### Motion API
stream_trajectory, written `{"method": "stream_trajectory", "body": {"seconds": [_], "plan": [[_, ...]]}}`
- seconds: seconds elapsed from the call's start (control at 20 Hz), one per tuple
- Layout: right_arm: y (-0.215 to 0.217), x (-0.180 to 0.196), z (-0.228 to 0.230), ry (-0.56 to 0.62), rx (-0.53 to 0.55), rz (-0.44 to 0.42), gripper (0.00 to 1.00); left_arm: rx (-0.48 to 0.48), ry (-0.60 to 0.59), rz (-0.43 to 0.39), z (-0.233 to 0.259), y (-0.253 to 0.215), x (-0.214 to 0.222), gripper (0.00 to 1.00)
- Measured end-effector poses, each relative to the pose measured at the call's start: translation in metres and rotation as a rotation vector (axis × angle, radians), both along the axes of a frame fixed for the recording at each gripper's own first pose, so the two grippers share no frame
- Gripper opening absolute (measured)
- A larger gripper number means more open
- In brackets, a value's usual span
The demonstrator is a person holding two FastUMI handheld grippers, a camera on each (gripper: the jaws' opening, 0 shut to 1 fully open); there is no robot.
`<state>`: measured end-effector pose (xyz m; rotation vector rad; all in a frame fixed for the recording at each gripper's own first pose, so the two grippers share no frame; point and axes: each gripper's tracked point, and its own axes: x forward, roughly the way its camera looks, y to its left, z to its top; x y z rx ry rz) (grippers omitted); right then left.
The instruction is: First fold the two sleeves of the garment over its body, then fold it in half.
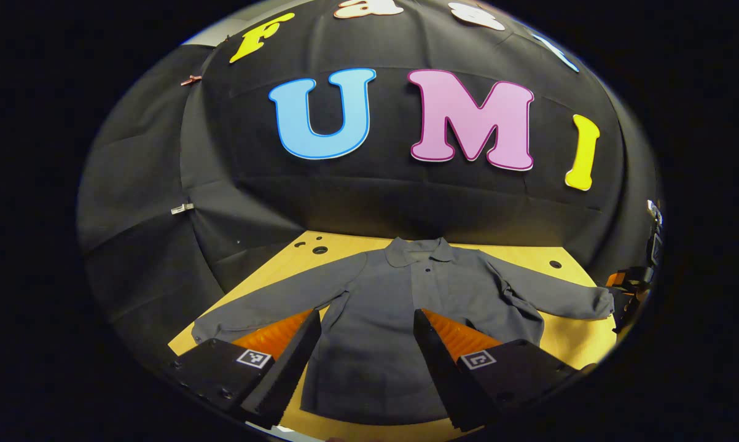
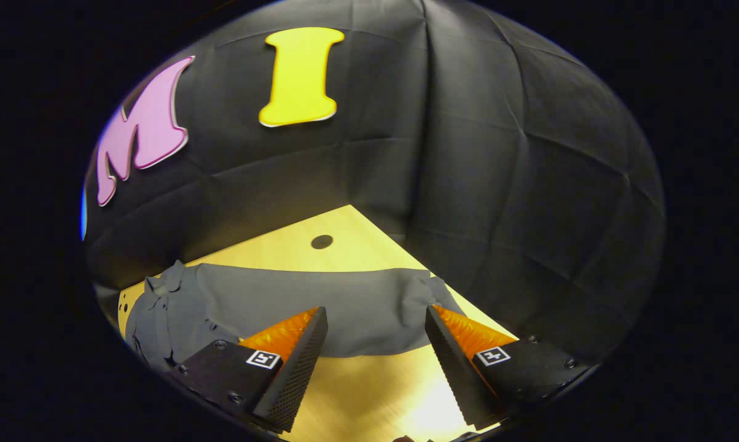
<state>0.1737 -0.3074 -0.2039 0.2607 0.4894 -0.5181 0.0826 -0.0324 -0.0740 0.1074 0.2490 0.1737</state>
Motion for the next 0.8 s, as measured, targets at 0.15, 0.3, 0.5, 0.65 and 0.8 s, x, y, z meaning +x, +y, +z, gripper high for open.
{"method": "stream_trajectory", "body": {"seconds": [0.15, 0.3, 0.5, 0.65, 0.8], "plan": [[-0.029, 0.004, -0.025, 0.055, -0.001, -0.028, 0.99, 0.011, 0.028, 0.000, -0.006, -0.007, 0.006, 0.96], [-0.053, 0.017, -0.052, 0.093, 0.027, -0.079, 0.99, 0.030, 0.045, -0.005, -0.011, -0.008, 0.009, 0.96], [-0.080, 0.020, -0.090, 0.172, 0.090, -0.158, 0.99, 0.045, 0.079, 0.013, -0.023, -0.001, 0.013, 0.96], [-0.089, 0.022, -0.102, 0.191, 0.096, -0.171, 0.99, 0.042, 0.093, 0.019, -0.027, 0.001, 0.012, 0.96], [-0.084, 0.017, -0.114, 0.236, 0.097, -0.147, 0.99, 0.030, 0.123, 0.021, -0.037, 0.001, 0.011, 0.96]]}}
